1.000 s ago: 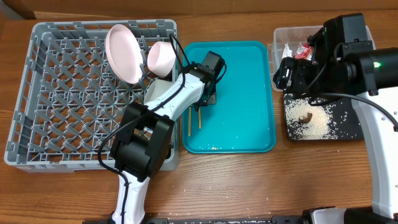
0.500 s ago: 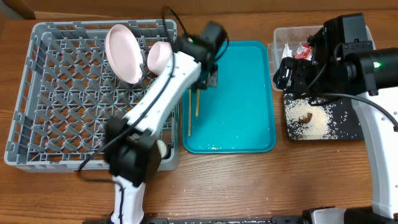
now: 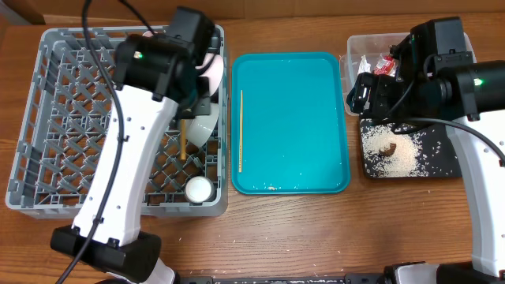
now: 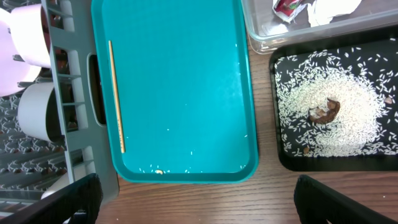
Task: Sort waste into correct bins and load items into the dishwasher
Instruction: 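Carry the chopstick into the rack and release it upright, then grasp the remaining chopstick on the teal tray with the left gripper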
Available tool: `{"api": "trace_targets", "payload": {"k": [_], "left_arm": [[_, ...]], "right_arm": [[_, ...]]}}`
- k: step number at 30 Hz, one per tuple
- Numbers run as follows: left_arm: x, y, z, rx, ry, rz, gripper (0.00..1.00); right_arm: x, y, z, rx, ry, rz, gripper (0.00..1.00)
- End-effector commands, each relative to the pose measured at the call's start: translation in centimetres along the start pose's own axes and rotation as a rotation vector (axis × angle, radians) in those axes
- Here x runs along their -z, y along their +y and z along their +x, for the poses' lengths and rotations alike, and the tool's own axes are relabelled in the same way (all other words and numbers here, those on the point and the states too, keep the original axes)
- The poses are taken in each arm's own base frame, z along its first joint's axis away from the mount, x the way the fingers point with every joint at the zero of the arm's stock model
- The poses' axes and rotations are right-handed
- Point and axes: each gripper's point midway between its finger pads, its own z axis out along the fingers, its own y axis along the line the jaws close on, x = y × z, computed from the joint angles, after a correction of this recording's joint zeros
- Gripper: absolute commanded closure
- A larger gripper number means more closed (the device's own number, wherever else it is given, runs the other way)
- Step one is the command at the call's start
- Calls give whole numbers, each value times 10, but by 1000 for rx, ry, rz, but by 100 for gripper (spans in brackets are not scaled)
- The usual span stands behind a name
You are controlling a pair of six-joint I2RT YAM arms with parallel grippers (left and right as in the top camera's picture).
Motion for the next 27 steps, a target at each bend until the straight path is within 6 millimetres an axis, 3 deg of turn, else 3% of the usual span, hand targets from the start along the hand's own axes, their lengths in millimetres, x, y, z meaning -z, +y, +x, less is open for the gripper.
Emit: {"api": "trace_targets", "payload": {"k": [1, 7, 13, 19, 23, 27], "left_arm": [[-32, 20, 1, -77, 55, -59, 96], [-103, 30, 6, -125, 106, -40, 96], [-151, 37, 17, -114, 124, -26, 96], [-161, 36, 22, -155, 133, -7, 94], [-161, 36, 23, -139, 135, -9, 64], [-155, 36, 18, -69, 126, -11, 60]], "right_arm": [[7, 2, -2, 7, -27, -6, 0], [7, 2, -3, 7, -27, -6, 0], [7, 2, -2, 7, -27, -6, 0], [7, 2, -2, 7, -27, -6, 0], [7, 2, -2, 7, -27, -6, 0], [7, 2, -2, 7, -27, -6, 0]]}}
